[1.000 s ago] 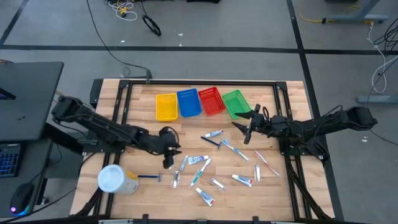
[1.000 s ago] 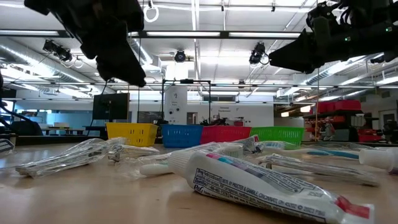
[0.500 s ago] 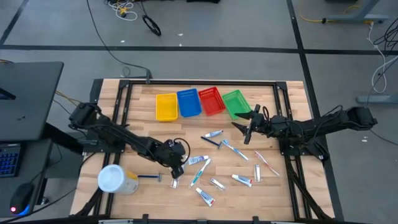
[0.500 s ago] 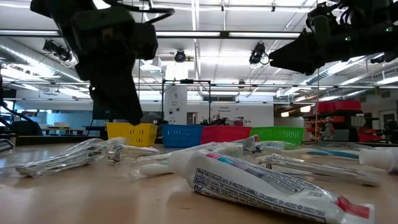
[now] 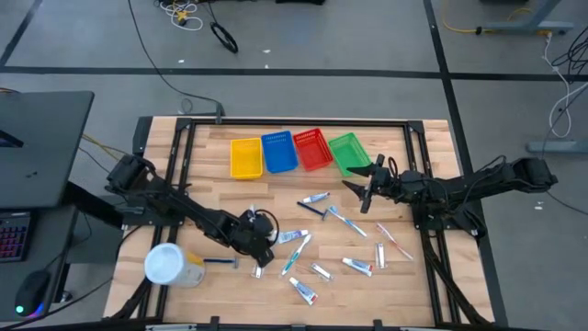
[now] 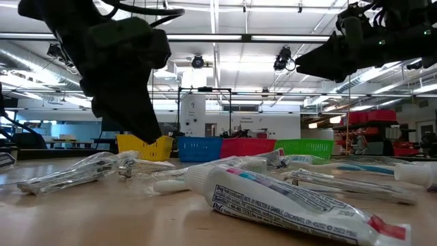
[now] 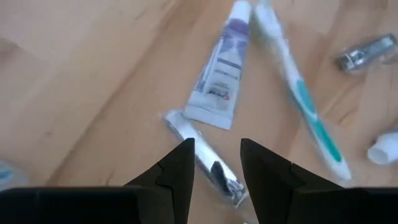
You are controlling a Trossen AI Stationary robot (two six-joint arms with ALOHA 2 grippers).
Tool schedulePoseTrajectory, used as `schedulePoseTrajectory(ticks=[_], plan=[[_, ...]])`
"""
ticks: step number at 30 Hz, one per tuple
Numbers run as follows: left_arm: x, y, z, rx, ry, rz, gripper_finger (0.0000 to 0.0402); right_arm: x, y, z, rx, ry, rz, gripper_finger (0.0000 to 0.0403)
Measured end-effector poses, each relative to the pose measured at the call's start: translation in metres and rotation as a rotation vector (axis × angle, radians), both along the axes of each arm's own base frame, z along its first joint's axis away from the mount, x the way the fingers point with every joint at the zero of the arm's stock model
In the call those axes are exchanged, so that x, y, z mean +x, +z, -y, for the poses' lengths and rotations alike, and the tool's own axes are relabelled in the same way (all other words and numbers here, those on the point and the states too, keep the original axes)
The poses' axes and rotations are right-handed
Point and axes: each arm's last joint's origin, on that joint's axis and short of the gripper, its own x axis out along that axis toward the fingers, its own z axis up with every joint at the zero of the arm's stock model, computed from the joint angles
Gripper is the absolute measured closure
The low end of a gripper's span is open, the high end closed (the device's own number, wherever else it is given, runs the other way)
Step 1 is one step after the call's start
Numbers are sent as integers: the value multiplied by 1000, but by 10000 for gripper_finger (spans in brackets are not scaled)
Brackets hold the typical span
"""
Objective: Pick & Place Travel size toiletries
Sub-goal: Put the top left nail cutter into the yellow bin
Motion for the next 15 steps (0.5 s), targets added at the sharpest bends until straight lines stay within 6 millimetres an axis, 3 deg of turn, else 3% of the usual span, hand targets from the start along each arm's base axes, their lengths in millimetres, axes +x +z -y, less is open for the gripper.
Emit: schedulePoseTrajectory(ticks=[9, 15], plan=[[6, -23, 5, 13, 9, -38, 262, 1, -2, 0, -1, 0, -14, 183], [6, -26, 5, 18, 5, -58, 262, 3, -4, 0, -1, 2, -25, 183]])
